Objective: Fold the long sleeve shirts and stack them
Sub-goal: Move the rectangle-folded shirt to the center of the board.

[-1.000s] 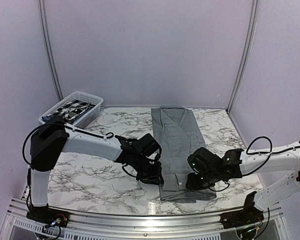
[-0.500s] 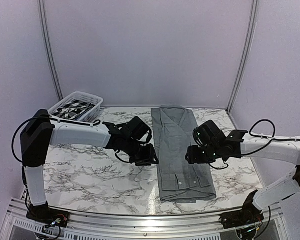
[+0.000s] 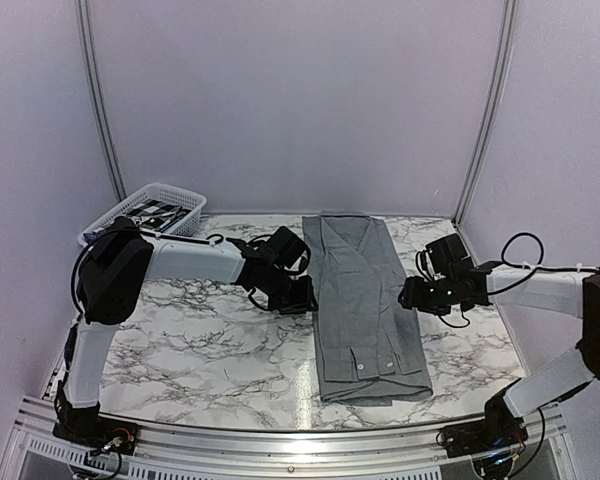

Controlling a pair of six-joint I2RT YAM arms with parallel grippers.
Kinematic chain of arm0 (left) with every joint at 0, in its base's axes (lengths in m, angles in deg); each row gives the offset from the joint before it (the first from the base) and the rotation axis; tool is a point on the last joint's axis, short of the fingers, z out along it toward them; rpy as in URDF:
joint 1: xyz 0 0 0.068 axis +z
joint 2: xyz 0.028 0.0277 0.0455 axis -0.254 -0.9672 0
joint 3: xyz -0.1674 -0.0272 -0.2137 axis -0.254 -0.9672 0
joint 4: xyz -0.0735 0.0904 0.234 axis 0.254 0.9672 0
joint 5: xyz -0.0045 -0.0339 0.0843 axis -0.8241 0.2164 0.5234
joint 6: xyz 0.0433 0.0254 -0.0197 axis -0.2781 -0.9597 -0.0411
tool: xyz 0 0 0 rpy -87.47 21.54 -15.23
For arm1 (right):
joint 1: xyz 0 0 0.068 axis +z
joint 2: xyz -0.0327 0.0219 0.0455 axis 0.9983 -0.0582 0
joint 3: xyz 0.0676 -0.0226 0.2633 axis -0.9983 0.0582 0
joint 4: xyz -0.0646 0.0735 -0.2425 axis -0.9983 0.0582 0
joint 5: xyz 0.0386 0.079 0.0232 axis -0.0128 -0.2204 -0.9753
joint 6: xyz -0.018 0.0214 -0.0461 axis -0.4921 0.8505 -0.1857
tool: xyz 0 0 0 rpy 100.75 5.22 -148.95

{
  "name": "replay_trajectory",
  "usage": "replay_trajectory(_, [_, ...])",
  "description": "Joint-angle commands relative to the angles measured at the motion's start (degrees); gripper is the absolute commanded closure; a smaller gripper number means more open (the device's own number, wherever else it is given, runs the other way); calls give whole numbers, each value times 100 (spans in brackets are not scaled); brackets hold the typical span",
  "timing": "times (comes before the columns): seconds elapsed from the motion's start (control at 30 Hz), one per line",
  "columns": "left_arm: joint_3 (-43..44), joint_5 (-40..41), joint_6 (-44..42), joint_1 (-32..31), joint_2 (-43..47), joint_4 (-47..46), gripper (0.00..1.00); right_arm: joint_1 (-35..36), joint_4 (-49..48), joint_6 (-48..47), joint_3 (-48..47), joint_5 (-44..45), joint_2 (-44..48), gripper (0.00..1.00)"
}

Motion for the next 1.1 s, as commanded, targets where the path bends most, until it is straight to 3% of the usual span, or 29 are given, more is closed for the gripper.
replay_trajectory(0.0, [400,158,-36,10,-374,258,69,-207,-380,-215,6,-409,-56,39])
replay_trajectory(0.57, [437,527,281,-254,-673,295,85,-318,-487,-233,193,-474,-30,38])
replay_trajectory(0.8, [448,758,360,-381,-696,287,99,-318,-481,-248,245,-425,-12,38])
replay_trajectory(1.07, [-25,1153,408,-158,-318,231,100,-307,-549,-291,213,-421,-184,38])
